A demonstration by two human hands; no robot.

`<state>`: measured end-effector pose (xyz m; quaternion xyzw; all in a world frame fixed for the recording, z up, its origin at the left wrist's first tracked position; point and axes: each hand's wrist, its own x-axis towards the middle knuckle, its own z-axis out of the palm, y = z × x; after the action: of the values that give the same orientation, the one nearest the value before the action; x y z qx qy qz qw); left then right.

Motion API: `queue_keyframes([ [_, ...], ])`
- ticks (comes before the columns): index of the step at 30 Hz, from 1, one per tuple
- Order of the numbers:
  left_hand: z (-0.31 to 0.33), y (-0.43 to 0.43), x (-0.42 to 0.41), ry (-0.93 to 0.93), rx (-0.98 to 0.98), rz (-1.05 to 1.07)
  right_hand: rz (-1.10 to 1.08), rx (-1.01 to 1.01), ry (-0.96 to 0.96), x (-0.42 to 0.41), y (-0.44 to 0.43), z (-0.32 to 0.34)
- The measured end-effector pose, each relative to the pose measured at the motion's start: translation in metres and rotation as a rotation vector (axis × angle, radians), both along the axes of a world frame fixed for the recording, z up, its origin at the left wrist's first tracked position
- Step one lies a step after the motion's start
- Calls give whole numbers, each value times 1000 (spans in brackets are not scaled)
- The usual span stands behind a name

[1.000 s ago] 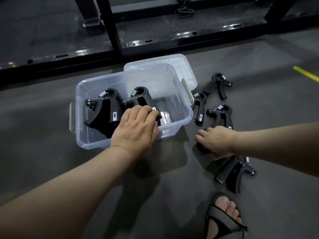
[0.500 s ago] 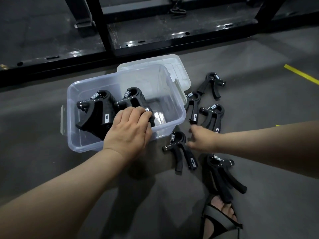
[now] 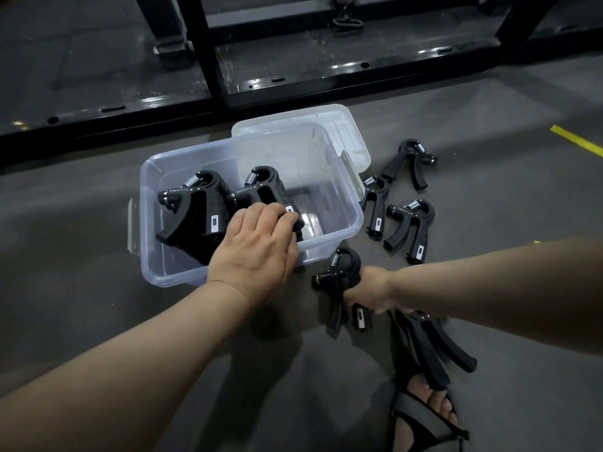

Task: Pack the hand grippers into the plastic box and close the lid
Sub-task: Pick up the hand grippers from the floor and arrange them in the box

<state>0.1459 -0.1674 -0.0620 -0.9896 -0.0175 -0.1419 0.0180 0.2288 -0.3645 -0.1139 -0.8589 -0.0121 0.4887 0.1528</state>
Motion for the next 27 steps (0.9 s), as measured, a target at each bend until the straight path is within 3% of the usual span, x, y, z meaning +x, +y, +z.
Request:
queue_keyframes([
  [5, 2, 0, 0, 30, -5, 3, -406, 282, 197, 9, -8, 21],
  [7, 2, 0, 0, 36, -8, 1, -576, 362, 131, 15, -10, 23],
  [11, 5, 1, -1, 51, -12, -14, -778, 471, -333, 40, -6, 32],
  [14, 5, 1, -2, 47, -27, -8, -668, 519, -769, 73, -3, 59],
  [18, 9, 2, -3, 51, -59, 3, -490, 739, -1016, 89, 14, 113],
  [21, 13, 7, -8, 59, -78, -6, -444, 996, -909, 80, 48, 142],
  [23, 17, 13, -11, 72, -51, -7, -438, 1050, -617, 72, 73, 144],
  [25, 20, 21, -13, 99, 4, 14, -401, 963, -318, 57, 95, 132],
  [27, 22, 29, -16, 124, 68, 38, -301, 827, -164, 39, 110, 121],
])
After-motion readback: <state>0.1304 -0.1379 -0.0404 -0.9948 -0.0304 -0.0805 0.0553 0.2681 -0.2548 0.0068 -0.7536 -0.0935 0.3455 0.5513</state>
